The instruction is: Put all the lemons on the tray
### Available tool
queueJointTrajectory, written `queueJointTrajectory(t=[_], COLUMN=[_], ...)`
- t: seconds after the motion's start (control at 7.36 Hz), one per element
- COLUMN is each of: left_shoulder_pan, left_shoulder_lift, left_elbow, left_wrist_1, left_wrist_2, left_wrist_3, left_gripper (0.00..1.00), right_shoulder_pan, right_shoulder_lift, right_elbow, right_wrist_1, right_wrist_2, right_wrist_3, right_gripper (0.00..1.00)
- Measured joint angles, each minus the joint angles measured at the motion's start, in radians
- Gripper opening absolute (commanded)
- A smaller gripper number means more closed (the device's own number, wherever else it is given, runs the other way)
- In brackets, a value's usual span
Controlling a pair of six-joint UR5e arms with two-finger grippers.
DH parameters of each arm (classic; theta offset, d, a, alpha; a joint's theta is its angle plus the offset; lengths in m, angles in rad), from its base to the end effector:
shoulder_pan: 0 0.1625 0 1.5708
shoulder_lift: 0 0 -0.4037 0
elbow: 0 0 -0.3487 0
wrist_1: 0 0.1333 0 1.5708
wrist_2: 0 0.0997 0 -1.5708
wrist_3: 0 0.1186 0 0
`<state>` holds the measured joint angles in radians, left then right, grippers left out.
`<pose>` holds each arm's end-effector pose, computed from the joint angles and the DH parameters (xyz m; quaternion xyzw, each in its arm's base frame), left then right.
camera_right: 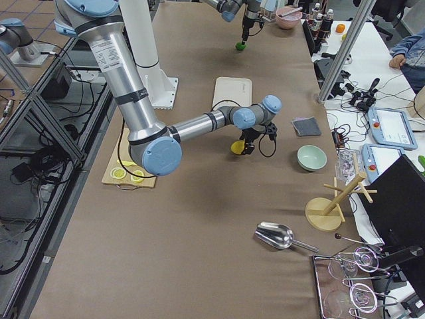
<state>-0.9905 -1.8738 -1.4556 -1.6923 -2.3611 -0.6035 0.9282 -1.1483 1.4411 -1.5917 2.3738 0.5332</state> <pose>0.2789 -0.5148 0.5318 -0.0942 0.3950 0.0487 0.9126 -0.3317 -0.5231 0.4826 -0.1109 -0.3914 -0.1027 0.9077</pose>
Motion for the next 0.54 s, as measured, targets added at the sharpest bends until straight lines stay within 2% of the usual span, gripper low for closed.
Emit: queueJointTrajectory(t=[0.14, 0.27, 0.41, 0.54], left_shoulder_pan=[0.012, 0.019, 0.021, 0.022], left_shoulder_lift=[-0.002, -0.005, -0.008, -0.012], left_elbow=[0.021, 0.037, 0.043, 0.046], left_wrist_1=[-0.005, -0.012, -0.015, -0.015], left_wrist_2=[-0.001, -0.001, -0.003, -0.017], left_wrist_3=[0.002, 0.003, 0.003, 0.003], left_gripper=[0.97, 0.75, 0.42, 0.00], right_shoulder_pan=[-0.002, -0.003, -0.003, 0.001], right_shoulder_lift=[0.000, 0.000, 0.003, 0.012], right_elbow=[-0.001, -0.002, -0.002, 0.001], right_wrist_1=[0.000, 0.000, 0.000, 0.000], right_wrist_2=[0.002, 0.005, 0.009, 0.021], right_wrist_3=[0.001, 0.004, 0.007, 0.013], right_gripper=[0.34, 0.34, 0.35, 0.35])
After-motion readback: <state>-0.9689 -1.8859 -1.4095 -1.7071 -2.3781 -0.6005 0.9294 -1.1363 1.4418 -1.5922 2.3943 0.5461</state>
